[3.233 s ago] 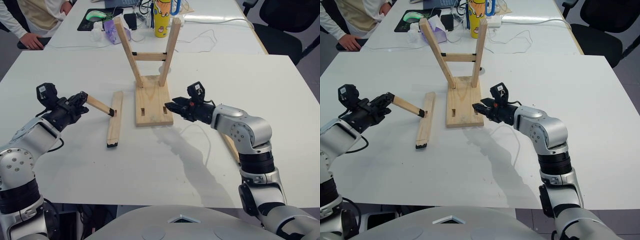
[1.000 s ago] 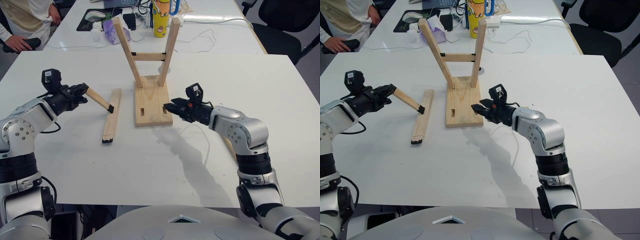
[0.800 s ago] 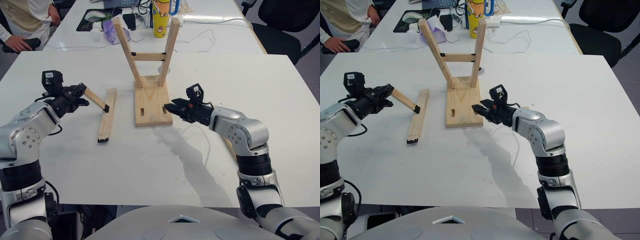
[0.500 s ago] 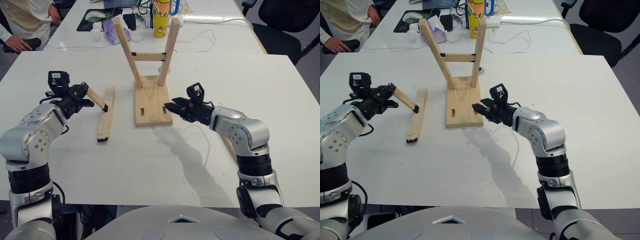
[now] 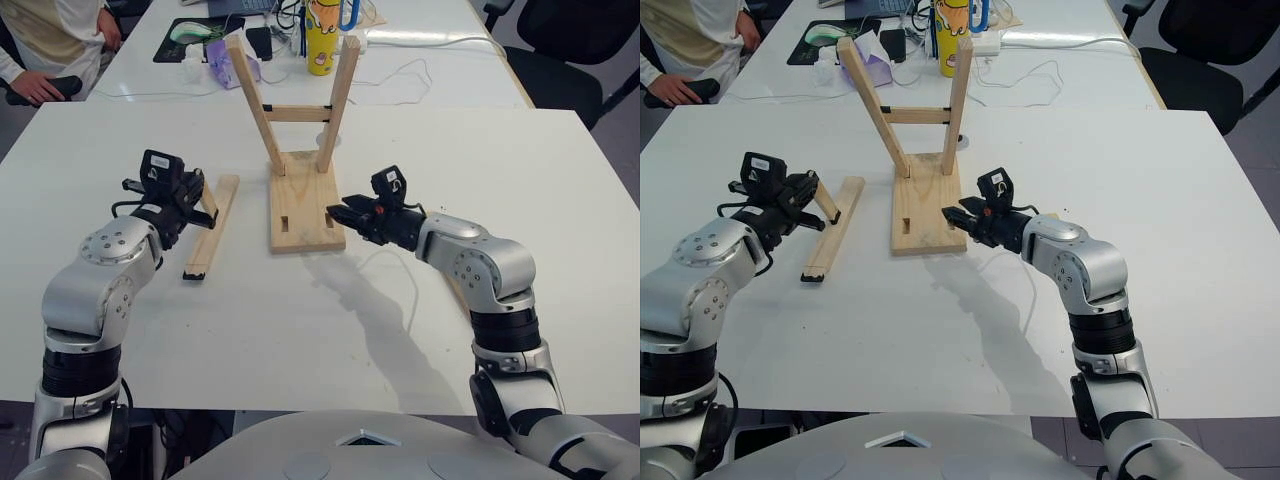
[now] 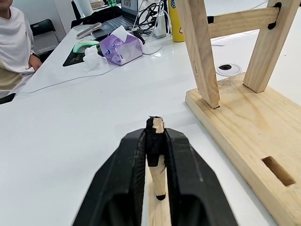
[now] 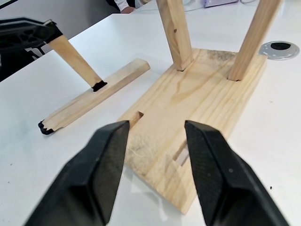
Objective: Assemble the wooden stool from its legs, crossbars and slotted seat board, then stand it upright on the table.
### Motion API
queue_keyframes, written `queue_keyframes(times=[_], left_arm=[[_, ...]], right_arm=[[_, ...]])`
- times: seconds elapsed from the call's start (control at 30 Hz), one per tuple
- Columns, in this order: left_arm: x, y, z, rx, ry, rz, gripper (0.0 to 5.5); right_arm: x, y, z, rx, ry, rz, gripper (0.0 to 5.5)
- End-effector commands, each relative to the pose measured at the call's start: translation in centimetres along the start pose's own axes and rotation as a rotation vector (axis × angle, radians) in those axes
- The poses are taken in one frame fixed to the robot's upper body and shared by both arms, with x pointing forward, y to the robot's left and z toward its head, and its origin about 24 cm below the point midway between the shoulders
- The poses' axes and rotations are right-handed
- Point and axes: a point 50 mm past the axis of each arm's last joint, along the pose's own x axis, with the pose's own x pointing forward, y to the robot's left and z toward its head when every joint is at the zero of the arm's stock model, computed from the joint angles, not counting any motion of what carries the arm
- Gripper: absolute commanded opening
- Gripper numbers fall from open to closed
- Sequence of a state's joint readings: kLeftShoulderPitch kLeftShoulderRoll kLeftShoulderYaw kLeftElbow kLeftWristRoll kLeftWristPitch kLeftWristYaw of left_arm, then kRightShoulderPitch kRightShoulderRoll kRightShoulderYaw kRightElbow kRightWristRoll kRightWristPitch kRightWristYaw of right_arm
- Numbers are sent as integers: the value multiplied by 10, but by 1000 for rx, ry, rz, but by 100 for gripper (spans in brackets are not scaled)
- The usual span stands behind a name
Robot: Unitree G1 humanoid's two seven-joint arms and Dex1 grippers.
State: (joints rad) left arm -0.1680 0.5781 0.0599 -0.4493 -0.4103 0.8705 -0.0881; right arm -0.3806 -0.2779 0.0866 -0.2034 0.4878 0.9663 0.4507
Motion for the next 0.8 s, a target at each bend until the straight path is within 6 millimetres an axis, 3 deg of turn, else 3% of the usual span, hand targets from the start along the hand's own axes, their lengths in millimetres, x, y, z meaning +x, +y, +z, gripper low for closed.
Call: queue_keyframes(times=[0.03,0.23,0.27,0.47,0.8], left_arm=[[0,-4,-24,13,98,-5,47],[4,0,-6,73,-14,26,47],[4,-1,-5,79,-24,26,83],[4,-7,8,93,-127,17,161],[3,-4,22,94,-206,49,164]], right_arm=[[-1,-4,4,-13,-8,-8,217],[1,-6,5,-22,-5,2,217],[2,-6,6,-23,-4,4,217],[2,-8,5,-29,3,8,217],[1,-9,5,-31,7,6,217]])
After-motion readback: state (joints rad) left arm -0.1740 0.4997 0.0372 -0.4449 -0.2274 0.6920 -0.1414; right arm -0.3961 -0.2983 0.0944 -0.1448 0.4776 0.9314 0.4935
